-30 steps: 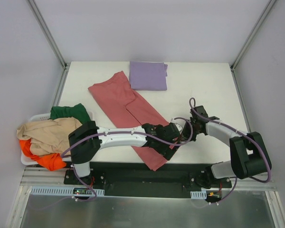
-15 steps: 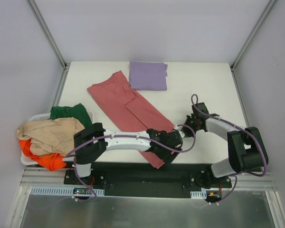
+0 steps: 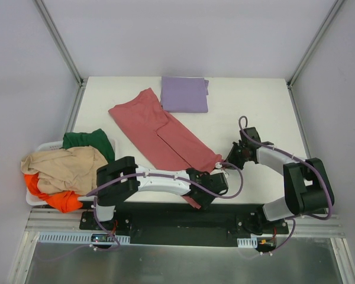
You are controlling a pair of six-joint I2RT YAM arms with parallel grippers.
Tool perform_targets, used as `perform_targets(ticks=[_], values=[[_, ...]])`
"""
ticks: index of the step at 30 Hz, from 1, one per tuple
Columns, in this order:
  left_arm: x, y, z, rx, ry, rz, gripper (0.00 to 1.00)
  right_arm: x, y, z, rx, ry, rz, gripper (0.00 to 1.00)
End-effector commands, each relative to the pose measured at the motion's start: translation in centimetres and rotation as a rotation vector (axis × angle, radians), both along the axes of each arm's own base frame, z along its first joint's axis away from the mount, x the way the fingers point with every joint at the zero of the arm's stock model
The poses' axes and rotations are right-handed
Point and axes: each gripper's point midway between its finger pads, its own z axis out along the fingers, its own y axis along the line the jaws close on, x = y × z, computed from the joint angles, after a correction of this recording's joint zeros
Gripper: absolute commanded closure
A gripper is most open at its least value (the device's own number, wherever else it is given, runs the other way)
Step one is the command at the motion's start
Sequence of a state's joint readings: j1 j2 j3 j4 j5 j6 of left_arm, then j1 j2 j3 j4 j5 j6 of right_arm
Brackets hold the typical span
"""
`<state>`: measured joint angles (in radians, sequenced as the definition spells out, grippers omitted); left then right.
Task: Fold and stack the t-shirts
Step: Grab the bottom of the folded rectangular tshirt with both arms
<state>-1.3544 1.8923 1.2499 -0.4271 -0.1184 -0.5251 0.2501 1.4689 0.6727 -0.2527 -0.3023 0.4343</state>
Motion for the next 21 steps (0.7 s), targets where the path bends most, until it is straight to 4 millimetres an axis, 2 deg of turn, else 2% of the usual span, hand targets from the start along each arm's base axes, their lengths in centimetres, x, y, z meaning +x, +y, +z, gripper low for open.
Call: perform_targets(ticks=[1, 5, 9, 10, 12, 17, 21], values=[[1.4, 1.8, -2.1, 0.093, -0.083, 0.070, 0.56, 0.7, -0.1, 0.8, 0.016, -0.056, -0.018, 1.00], [2.5, 2.8, -2.4, 0.132, -0.143, 0.110, 0.59, 0.3, 0.2, 1.5, 0.042, -0.072, -0.010, 0.99], [3.3, 4.0, -2.7, 0.182, -0.191, 0.138, 0.72, 0.0, 0.2, 2.2, 0.051, -0.090, -0.009, 1.00], [3.4, 4.1, -2.7, 0.188, -0.196, 0.139, 0.78, -0.2, 0.1, 2.4, 0.049, -0.095, -0.005, 1.00], [3.6, 4.5, -2.6, 0.201, -0.211, 0.142, 1.00, -0.3, 0.0, 2.7, 0.044, -0.105, -0.007, 0.99], [2.6, 4.3, -0.4, 0.135, -0.174, 0.124, 1.00, -1.1, -0.2, 3.6, 0.042, -0.119, 0.018, 1.00], [0.6, 4.0, 3.0, 0.030, -0.141, 0.053, 1.00, -2.7, -0.4, 3.9, 0.049, -0.113, 0.040, 0.99]])
